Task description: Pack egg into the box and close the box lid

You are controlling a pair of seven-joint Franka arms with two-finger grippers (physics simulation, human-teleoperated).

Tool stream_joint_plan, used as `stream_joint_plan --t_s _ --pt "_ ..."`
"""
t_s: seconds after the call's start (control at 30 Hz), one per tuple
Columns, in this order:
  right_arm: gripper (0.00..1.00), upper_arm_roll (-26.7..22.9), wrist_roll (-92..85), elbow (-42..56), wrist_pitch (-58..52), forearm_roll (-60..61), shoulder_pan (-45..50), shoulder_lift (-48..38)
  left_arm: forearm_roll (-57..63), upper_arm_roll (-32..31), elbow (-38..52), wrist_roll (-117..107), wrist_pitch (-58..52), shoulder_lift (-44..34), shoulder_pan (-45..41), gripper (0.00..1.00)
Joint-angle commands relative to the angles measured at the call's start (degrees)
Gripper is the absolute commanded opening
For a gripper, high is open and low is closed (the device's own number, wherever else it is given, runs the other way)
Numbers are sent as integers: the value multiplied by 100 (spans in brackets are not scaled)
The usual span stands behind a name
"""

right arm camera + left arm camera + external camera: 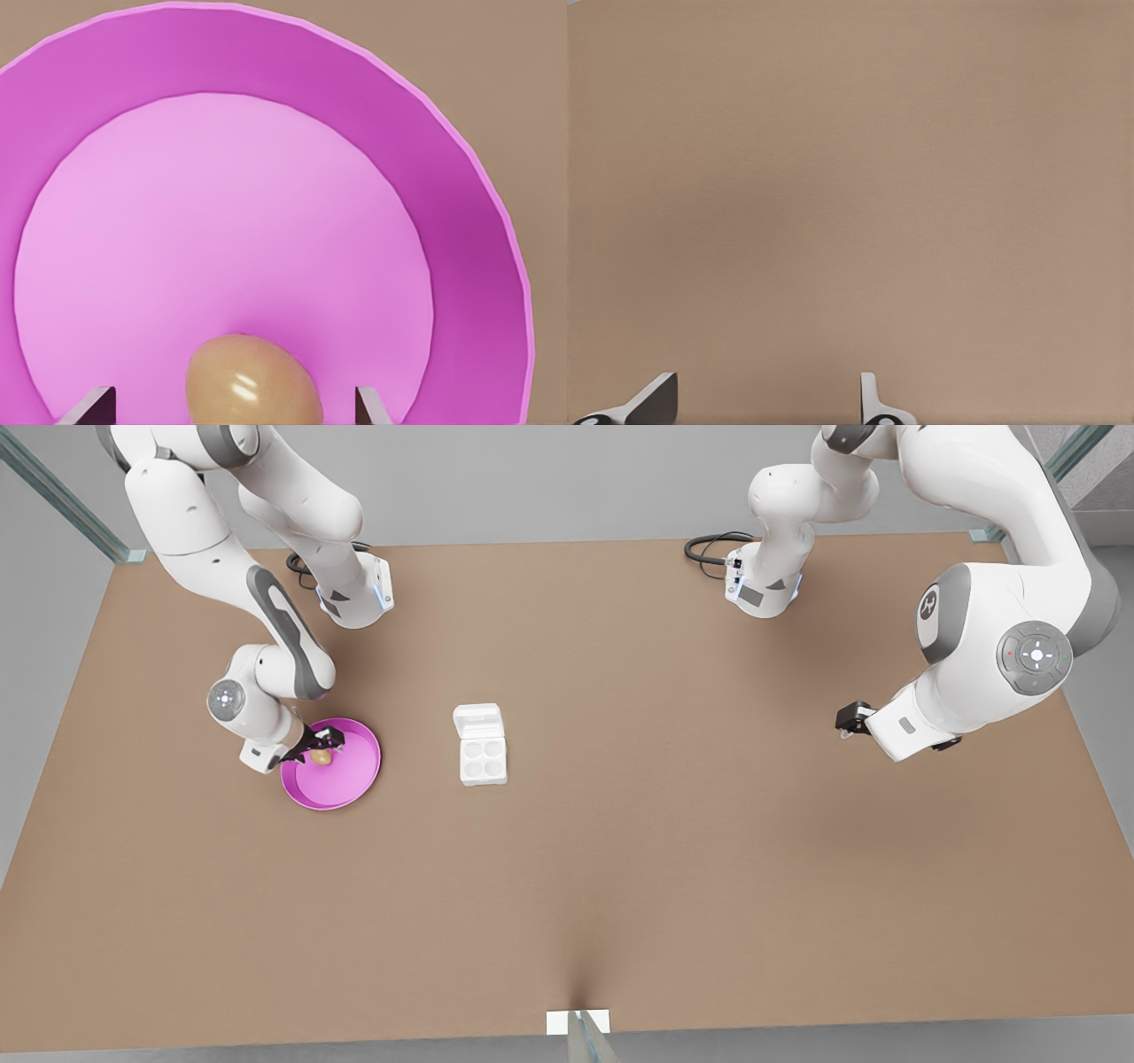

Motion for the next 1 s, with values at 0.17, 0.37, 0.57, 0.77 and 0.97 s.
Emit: stream_joint_plan --t_s 0.17,0.37,0.57,0.77,0.97 --pt "100 1 -33 0 141 10 5 124 3 -1 3 -2 7 35 0 100" --pt "100 10 -33 0 141 10 14 159 3 -1 3 -2 7 35 0 100" --pt "90 1 125 9 132 18 58 159 3 -1 3 -2 -2 44 0 100" --pt "42 1 186 9 123 18 102 159 3 -1 3 -2 -2 44 0 100" --pt "41 10 186 97 0 18 84 124 3 -10 3 -10 -2 44 -8 100"
